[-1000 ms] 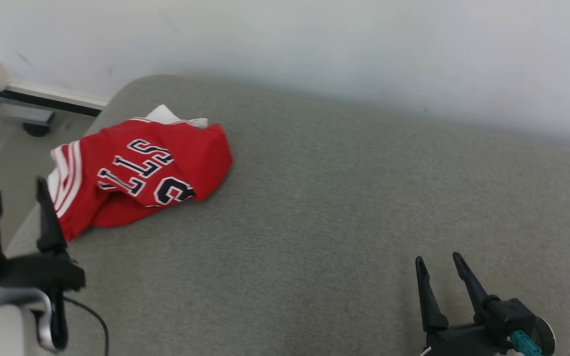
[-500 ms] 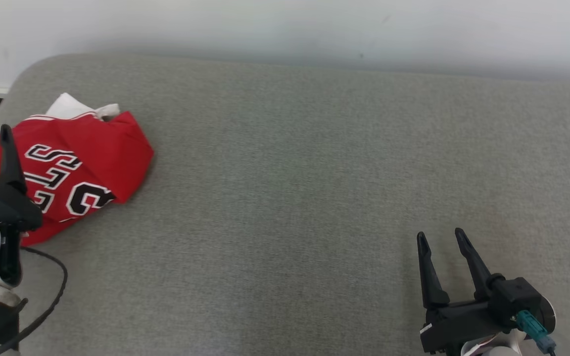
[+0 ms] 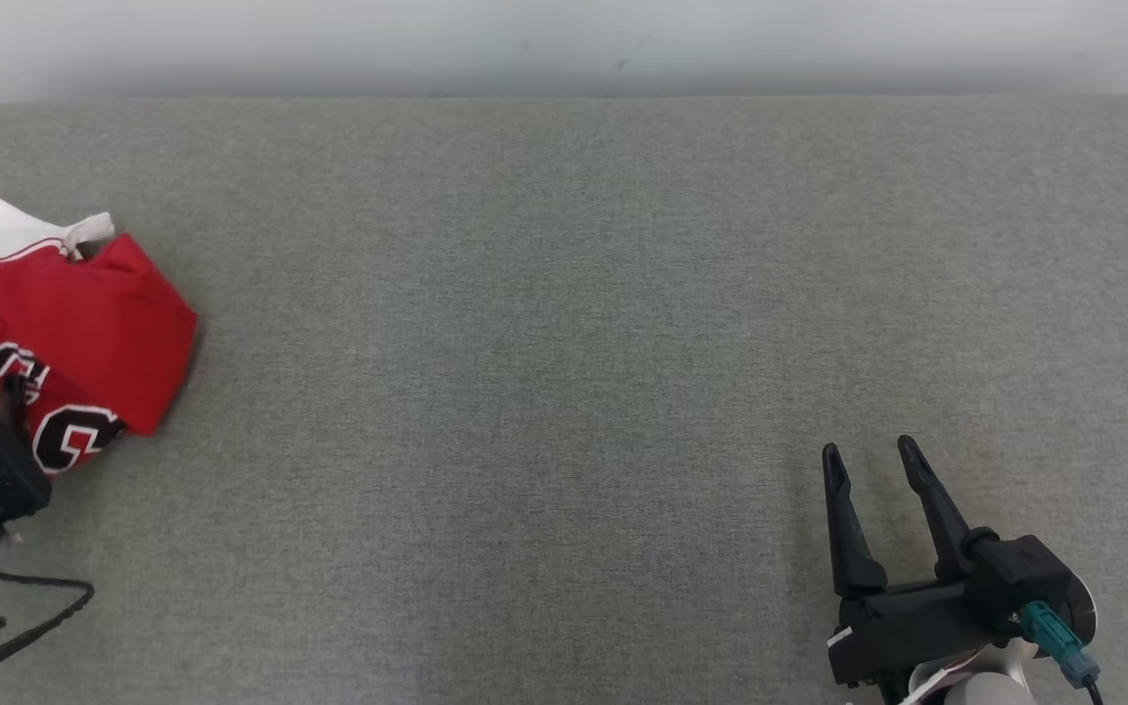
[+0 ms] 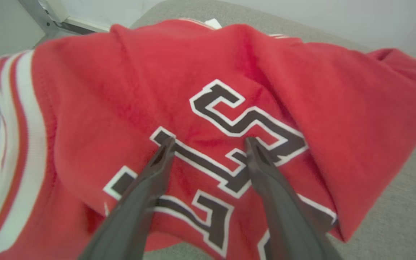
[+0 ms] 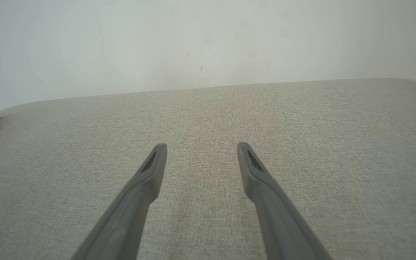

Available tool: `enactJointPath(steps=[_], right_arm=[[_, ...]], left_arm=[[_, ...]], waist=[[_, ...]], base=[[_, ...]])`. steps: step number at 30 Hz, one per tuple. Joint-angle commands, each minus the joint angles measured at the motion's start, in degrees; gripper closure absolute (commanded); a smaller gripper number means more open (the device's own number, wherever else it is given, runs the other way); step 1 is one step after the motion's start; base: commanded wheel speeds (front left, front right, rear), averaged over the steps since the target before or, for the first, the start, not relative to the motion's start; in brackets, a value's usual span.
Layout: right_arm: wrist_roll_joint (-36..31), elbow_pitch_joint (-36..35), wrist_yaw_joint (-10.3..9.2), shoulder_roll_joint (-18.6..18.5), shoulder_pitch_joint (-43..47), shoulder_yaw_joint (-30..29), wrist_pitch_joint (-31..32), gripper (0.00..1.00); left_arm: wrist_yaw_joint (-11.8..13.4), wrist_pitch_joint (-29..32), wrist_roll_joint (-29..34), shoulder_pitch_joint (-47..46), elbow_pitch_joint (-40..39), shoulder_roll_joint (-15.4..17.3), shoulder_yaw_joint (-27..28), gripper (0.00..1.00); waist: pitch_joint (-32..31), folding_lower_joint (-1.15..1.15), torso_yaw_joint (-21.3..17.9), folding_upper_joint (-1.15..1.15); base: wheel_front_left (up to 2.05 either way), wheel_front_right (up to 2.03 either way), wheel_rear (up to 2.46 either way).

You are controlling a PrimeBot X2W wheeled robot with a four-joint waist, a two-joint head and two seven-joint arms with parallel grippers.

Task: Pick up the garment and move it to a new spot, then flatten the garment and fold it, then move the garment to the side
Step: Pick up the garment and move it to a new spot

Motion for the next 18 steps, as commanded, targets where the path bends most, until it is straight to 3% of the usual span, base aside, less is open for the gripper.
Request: enactJointPath(steps=[1, 8, 9, 10, 11, 18], right_arm=[[0.23, -0.03, -0.12, -0.02, -0.20, 0.16, -0.11, 0.00], [0.18, 0.00, -0.12, -0.02, -0.29, -0.30, -0.10, 0.00], [0.11, 0.06, -0.12, -0.02, -0.28, -0.36, -0.10, 0.00], [0.01, 0.08, -0.12, -0.02, -0.27, -0.44, -0.11, 0.00], [-0.08, 0.14, -0.12, -0.02, -0.27, -0.51, -0.10, 0.00], [-0.43, 0.25, -0.12, -0.03, 0.10, -1.07, -0.10, 0.00]], left_arm=[[0.41, 0.96, -0.54, -0.50, 1.00, 0.27, 0.09, 0.00], [3.32, 4.76, -0.54, -1.87, 4.65, 0.43, -0.36, 0.00], [3.45, 4.72, -0.46, -1.92, 4.83, 0.37, -0.52, 0.20], [3.79, 4.17, -0.24, -2.02, 4.81, 0.47, -0.64, 0.86], [3.91, 4.11, -0.20, -2.06, 5.04, 0.43, -0.81, 1.00], [3.46, -1.08, 0.68, -2.09, 4.27, 1.16, -1.67, 1.00]], waist=[[0.20, 0.00, -0.60, -0.01], [0.33, 0.00, -1.40, -0.01], [0.29, 0.00, -1.44, -0.01], [0.24, 0.00, -1.46, -0.01], [0.18, 0.00, -1.47, -0.01], [-0.59, 0.00, -0.84, -0.01]], base=[[0.00, 0.00, 0.00], [0.00, 0.00, 0.00], [0.00, 0.00, 0.00], [0.00, 0.00, 0.00], [0.00, 0.00, 0.00], [0.00, 0.00, 0.00]])
